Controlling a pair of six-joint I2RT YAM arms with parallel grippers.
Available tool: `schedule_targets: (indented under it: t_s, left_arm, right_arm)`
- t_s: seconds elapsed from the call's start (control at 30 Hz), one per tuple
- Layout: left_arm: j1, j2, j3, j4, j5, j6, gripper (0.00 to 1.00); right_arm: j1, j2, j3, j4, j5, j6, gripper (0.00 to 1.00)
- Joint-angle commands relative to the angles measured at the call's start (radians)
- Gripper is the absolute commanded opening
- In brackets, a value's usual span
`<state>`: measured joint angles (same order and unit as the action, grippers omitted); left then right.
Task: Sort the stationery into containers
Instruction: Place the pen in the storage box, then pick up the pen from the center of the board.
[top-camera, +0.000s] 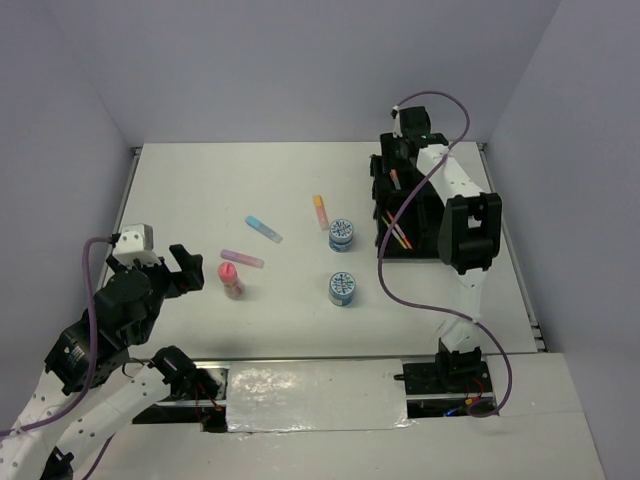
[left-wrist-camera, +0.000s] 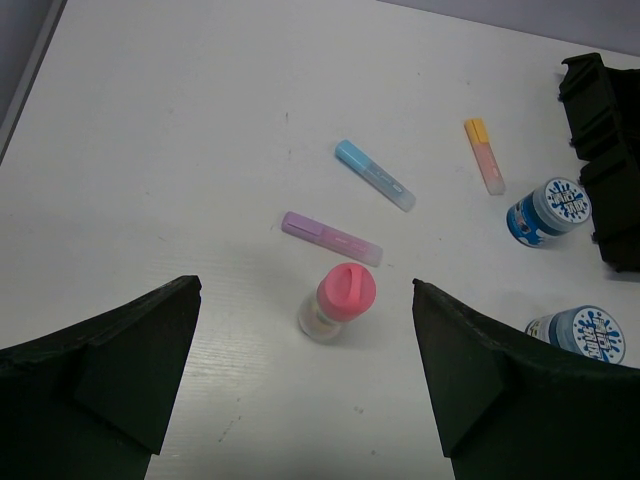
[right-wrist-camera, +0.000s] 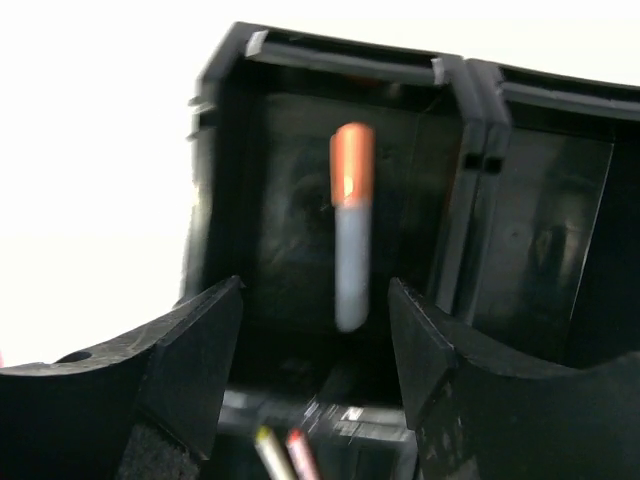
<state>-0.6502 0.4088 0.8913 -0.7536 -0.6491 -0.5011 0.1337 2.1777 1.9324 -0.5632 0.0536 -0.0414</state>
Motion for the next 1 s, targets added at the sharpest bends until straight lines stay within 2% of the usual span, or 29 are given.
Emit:
schedule_targets:
  t_s: [0.0, 0.1, 0.2, 0.23, 0.4, 0.5, 0.97]
  left_arm:
    - [0.006, -0.005, 0.008, 0.042, -0.003, 0.010, 0.99]
    - [0.006, -0.001, 0.012, 0.036, -0.014, 0.004, 0.99]
    - [0.006, -0.007, 0.014, 0.027, -0.032, -0.005, 0.99]
    - [0.006, -0.010, 0.014, 0.026, -0.034, -0.007, 0.99]
    - [0.007, -0.021, 0.012, 0.023, -0.038, -0.011, 0.99]
    - [0.007, -0.022, 0.014, 0.022, -0.037, -0.011, 0.99]
    - [0.007, -0.033, 0.012, 0.026, -0.032, -0.008, 0.99]
  right_arm:
    - [0.075, -0.200, -0.019, 0.005, -0.026, 0.009, 0.68]
    - [0.222, -0.301, -0.087, 0.028, -0.029, 0.000, 0.81]
    - [0.285, -0.283, -0.067, -0.010, -0.015, 0.032, 0.88]
    - [0.303, -0.263, -0.038, -0.023, -0.008, 0.038, 0.95]
    - [0.418, -0.124, 0.010, -0.064, 0.098, 0.110, 0.94]
    - [0.452, -0.070, 0.000, -0.047, 0.101, 0.144, 0.93]
    - [0.452, 0.152, 0.040, -0.073, 0.077, 0.176, 0.84]
